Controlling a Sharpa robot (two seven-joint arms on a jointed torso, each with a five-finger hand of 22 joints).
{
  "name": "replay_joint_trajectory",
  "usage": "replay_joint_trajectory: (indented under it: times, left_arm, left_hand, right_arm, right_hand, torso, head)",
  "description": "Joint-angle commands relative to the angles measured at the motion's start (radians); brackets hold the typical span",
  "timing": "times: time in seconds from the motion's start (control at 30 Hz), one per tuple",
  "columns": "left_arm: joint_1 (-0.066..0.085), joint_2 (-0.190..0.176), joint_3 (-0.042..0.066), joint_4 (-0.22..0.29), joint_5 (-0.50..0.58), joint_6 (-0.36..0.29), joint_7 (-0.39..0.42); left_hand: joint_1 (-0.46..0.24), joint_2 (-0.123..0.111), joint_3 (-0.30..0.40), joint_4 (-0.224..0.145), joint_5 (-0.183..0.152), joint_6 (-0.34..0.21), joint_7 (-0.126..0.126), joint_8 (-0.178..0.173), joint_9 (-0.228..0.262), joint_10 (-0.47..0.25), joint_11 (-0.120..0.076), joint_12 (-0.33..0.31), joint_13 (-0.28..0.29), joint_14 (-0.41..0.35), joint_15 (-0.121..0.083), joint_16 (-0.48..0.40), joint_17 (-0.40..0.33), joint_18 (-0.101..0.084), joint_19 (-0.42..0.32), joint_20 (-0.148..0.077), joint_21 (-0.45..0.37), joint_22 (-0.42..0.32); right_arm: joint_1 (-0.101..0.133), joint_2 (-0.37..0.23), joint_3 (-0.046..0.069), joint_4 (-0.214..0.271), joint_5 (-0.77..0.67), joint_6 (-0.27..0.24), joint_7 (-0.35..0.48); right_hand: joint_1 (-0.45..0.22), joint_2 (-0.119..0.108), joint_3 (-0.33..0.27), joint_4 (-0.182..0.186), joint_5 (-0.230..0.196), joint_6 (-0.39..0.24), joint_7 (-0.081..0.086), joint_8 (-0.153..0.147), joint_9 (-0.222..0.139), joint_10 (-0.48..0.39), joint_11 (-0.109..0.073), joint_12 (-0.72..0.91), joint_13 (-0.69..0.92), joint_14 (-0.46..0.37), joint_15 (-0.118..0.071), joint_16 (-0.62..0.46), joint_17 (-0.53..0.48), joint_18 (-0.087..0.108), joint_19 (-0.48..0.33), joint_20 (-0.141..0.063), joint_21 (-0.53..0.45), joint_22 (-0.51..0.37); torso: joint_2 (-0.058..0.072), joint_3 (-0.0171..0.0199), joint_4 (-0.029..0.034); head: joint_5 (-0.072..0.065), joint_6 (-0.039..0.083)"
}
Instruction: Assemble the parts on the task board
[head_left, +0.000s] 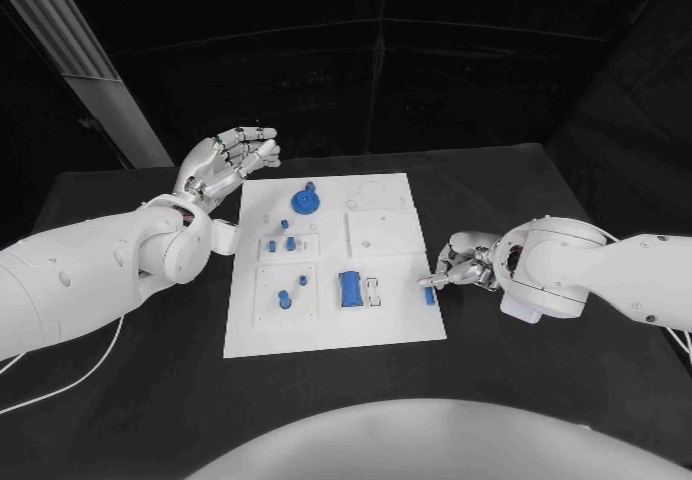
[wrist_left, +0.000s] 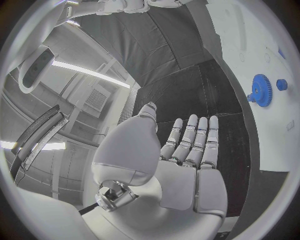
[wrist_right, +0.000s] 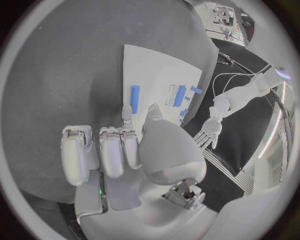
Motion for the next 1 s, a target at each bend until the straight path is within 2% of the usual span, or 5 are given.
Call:
replay_joint_trajectory:
  times: [0.03, 0.33, 0.47, 0.7, 1.0]
  left_arm:
    - [0.002, 0.000, 0.001, 0.002, 0.003, 0.010, 0.117]
    - [0.001, -0.001, 0.001, 0.003, 0.003, 0.009, 0.116]
    - [0.001, -0.002, 0.001, 0.003, 0.003, 0.009, 0.115]
    - [0.001, -0.002, 0.001, 0.004, 0.003, 0.009, 0.115]
    - [0.001, -0.002, 0.001, 0.005, 0.003, 0.011, 0.113]
  left_hand:
    - [0.000, 0.007, -0.006, 0.000, 0.005, -0.007, 0.143, 0.005, -0.002, -0.007, 0.000, 0.006, -0.001, -0.004, -0.001, 0.007, -0.002, -0.018, 0.000, -0.001, -0.005, -0.001]
    - [0.000, 0.007, -0.006, 0.000, 0.005, -0.007, 0.143, 0.006, -0.002, -0.007, 0.000, 0.006, -0.002, -0.004, -0.001, 0.007, -0.002, -0.018, 0.000, -0.001, -0.005, -0.002]
    - [0.000, 0.008, -0.006, 0.000, 0.005, -0.007, 0.143, 0.006, -0.002, -0.007, 0.000, 0.007, -0.002, -0.004, -0.001, 0.007, -0.003, -0.018, 0.000, -0.001, -0.005, -0.002]
    - [0.000, 0.008, -0.006, 0.000, 0.005, -0.007, 0.143, 0.006, -0.002, -0.007, 0.000, 0.007, -0.002, -0.004, -0.001, 0.007, -0.003, -0.018, 0.000, -0.001, -0.005, -0.002]
    - [0.000, 0.008, -0.006, 0.000, 0.005, -0.007, 0.143, 0.006, -0.002, -0.008, 0.000, 0.007, -0.002, -0.004, -0.001, 0.008, -0.003, -0.018, 0.000, -0.001, -0.005, -0.002]
  right_arm:
    - [0.000, 0.011, 0.000, -0.005, -0.021, 0.040, -0.022]
    - [-0.005, 0.036, 0.000, -0.022, -0.022, 0.077, -0.037]
    - [-0.006, 0.044, 0.000, -0.026, -0.022, 0.095, -0.044]
    - [-0.008, 0.058, 0.000, -0.036, -0.035, 0.122, -0.059]
    - [-0.013, 0.078, 0.000, -0.049, -0.057, 0.139, -0.071]
  right_hand:
    - [0.016, 0.003, 0.006, -0.003, 0.007, 0.005, -0.006, -0.007, -0.003, 0.104, -0.008, 0.002, 0.260, 0.106, -0.009, 0.002, 0.263, -0.007, 0.104, -0.008, 0.003, 0.263]
    - [0.050, 0.014, 0.017, -0.005, 0.017, 0.004, -0.001, -0.036, -0.022, 0.104, -0.004, 0.002, 0.260, 0.106, -0.007, 0.002, 0.263, -0.007, 0.104, -0.008, 0.003, 0.263]
    - [0.066, 0.018, 0.022, -0.006, 0.017, 0.013, -0.002, -0.052, -0.033, 0.104, -0.004, 0.002, 0.260, 0.106, -0.006, 0.002, 0.263, -0.007, 0.104, -0.007, 0.003, 0.263]
    - [0.142, 0.038, 0.059, -0.032, 0.027, 0.046, -0.006, -0.103, -0.066, 0.104, -0.008, 0.002, 0.260, 0.106, -0.006, 0.002, 0.263, -0.007, 0.104, -0.006, 0.003, 0.263]
    - [0.199, 0.043, 0.098, -0.057, 0.012, 0.076, -0.008, -0.154, -0.097, 0.104, -0.010, 0.002, 0.260, 0.106, -0.006, 0.002, 0.263, -0.007, 0.104, -0.006, 0.003, 0.263]
  torso:
    - [0.000, -0.0001, 0.0010]
    - [-0.001, -0.0007, -0.0004]
    - [0.000, -0.0005, 0.0010]
    - [0.000, -0.0005, 0.0006]
    - [-0.001, -0.0004, -0.0001]
  head:
    - [0.001, 0.000]
    - [0.003, 0.000]
    - [0.002, 0.000]
    - [0.002, 0.000]
    - [0.005, 0.000]
